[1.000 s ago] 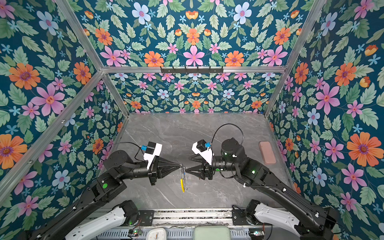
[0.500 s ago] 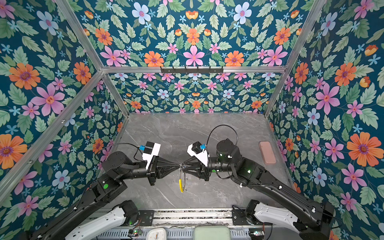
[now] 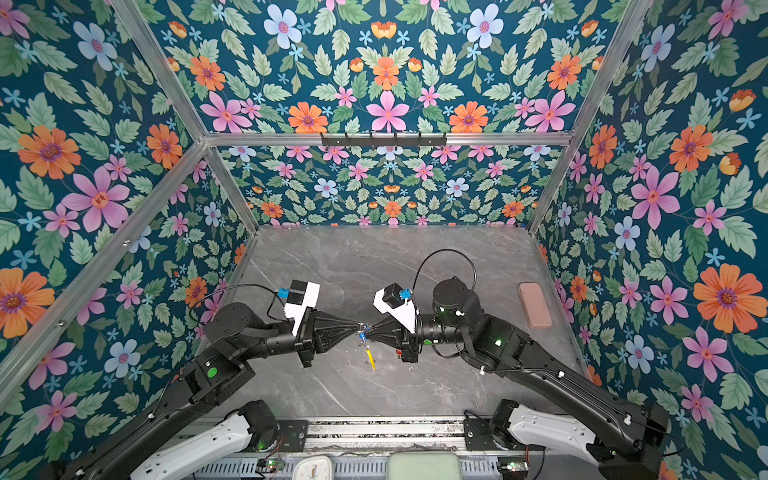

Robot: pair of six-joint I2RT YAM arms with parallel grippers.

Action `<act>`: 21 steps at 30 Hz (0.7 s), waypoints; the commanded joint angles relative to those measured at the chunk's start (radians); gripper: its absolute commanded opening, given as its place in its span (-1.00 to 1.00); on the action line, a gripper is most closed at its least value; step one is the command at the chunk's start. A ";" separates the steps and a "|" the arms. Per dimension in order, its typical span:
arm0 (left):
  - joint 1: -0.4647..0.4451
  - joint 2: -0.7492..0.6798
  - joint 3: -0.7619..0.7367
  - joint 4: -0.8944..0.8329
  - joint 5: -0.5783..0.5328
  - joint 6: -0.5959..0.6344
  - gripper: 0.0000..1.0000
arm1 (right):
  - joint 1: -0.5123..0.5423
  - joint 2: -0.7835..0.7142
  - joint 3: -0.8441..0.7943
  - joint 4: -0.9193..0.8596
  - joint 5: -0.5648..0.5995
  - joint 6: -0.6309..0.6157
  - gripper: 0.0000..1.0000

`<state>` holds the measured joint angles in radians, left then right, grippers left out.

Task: Remove the keys from the keyring

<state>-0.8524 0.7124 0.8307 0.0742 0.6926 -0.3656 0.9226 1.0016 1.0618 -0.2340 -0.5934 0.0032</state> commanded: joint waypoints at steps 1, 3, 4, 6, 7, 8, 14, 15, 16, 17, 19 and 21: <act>0.001 -0.006 -0.003 0.046 -0.014 -0.006 -1.00 | 0.000 0.002 0.003 0.028 -0.021 -0.003 -1.00; 0.001 -0.012 -0.010 0.062 -0.019 -0.012 -1.00 | 0.000 0.008 0.007 0.019 -0.038 -0.003 -1.00; 0.001 -0.014 -0.013 0.072 -0.021 -0.015 -1.00 | 0.001 0.013 0.011 0.013 -0.052 -0.004 -1.00; 0.002 -0.016 -0.021 0.092 -0.021 -0.021 -1.00 | 0.000 0.029 0.019 -0.001 -0.079 -0.006 -1.00; 0.001 -0.016 -0.022 0.099 -0.022 -0.023 -1.00 | 0.000 0.037 0.024 -0.006 -0.091 -0.006 -1.00; 0.001 -0.014 -0.024 0.105 -0.022 -0.026 -1.00 | 0.001 0.044 0.026 -0.008 -0.103 -0.006 -1.00; 0.001 -0.023 -0.044 0.147 -0.040 -0.039 -1.00 | 0.013 0.079 0.036 -0.016 -0.133 -0.014 -1.00; 0.001 -0.026 -0.049 0.156 -0.043 -0.042 -1.00 | 0.015 0.084 0.036 -0.013 -0.137 -0.015 -1.00; 0.001 -0.028 -0.055 0.165 -0.043 -0.045 -1.00 | 0.016 0.088 0.036 -0.013 -0.139 -0.015 -1.00; 0.001 -0.028 -0.058 0.173 -0.043 -0.048 -1.00 | 0.018 0.092 0.035 -0.011 -0.142 -0.014 -1.00; 0.001 -0.030 -0.066 0.192 -0.035 -0.055 -1.00 | 0.020 0.098 0.034 -0.002 -0.149 -0.013 -1.00; 0.001 -0.030 -0.072 0.201 -0.028 -0.056 -1.00 | 0.021 0.106 0.032 0.002 -0.155 -0.010 -1.00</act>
<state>-0.8520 0.6849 0.7612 0.1719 0.6708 -0.4133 0.9394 1.0988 1.0943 -0.2375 -0.7116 -0.0032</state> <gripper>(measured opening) 0.050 0.065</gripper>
